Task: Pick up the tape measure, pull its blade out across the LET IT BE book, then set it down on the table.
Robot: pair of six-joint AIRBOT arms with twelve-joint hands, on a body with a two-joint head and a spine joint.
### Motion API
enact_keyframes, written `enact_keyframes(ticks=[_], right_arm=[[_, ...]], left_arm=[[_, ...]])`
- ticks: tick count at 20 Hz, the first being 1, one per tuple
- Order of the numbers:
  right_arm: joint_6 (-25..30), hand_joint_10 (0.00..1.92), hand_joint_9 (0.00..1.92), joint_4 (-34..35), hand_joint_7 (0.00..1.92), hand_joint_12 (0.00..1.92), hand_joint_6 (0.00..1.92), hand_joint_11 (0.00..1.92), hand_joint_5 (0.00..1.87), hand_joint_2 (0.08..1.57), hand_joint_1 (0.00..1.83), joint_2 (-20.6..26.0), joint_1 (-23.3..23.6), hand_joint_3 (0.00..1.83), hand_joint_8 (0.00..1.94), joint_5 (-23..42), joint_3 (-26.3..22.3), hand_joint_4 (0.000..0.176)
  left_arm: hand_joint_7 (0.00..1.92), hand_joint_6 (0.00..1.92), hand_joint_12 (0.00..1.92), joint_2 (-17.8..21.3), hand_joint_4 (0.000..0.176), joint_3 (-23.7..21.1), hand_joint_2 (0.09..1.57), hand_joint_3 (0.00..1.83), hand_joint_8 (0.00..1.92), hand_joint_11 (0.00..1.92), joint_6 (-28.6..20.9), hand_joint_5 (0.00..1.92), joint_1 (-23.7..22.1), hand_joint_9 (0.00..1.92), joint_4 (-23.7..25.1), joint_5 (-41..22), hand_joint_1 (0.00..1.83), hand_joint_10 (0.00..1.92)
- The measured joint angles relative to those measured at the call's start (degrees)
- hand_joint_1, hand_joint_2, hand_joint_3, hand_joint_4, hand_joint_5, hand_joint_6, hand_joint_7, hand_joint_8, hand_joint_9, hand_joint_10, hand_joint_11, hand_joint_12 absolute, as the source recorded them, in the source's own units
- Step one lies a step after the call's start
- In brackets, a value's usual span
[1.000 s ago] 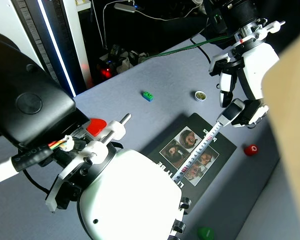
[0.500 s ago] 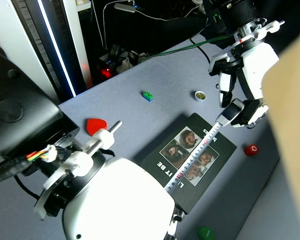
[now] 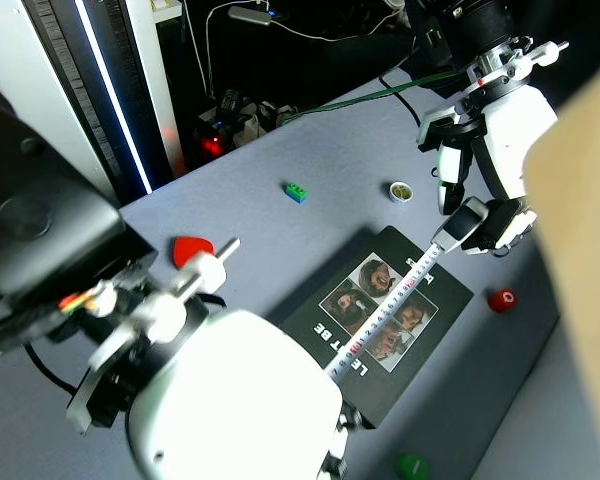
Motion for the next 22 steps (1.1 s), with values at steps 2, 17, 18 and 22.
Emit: enact_keyframes(ticks=[2, 17, 18, 22], right_arm=[[-0.02, 0.84, 0.79, -0.35, 0.92, 1.42, 1.20, 0.54, 0.87, 1.16, 1.19, -0.17, 0.00, 0.00, 1.06, 0.15, -0.07, 0.026], [-0.48, 0.00, 0.08, -0.33, 0.08, 0.55, 0.00, 0.00, 0.08, 1.06, 0.38, -1.20, -0.59, 0.01, 0.00, 2.67, -0.76, 0.000], [-0.68, 0.00, 0.06, -0.39, 0.06, 0.55, 0.00, 0.00, 0.06, 1.09, 0.30, -0.66, -0.59, 0.02, 0.00, 2.97, -1.44, 0.000], [-0.87, 0.00, 0.04, -0.66, 0.04, 0.44, 0.00, 0.00, 0.05, 1.04, 0.17, 1.81, 0.09, 0.00, 0.00, 3.80, -6.05, 0.002]], left_arm=[[1.01, 0.78, 0.98, 0.00, 0.000, 0.00, 1.11, 0.00, 1.04, 0.90, -0.02, 0.97, 0.00, 0.89, 0.02, 0.15, 1.38, 1.24], [1.00, 0.78, 0.99, 0.61, 0.000, -0.74, 1.11, 0.00, 1.06, 0.90, 0.42, 0.97, 0.63, 0.90, 0.66, 1.51, 1.38, 1.24], [1.00, 0.79, 1.00, 0.68, 0.000, -1.09, 1.11, 0.00, 1.05, 0.91, 0.48, 0.97, 0.96, 0.90, 0.85, 1.53, 1.38, 1.24], [1.01, 0.78, 1.00, 1.57, 0.000, -2.58, 1.11, 0.00, 1.04, 0.91, 0.37, 0.96, 2.34, 0.90, 0.61, 1.36, 1.38, 1.24]])
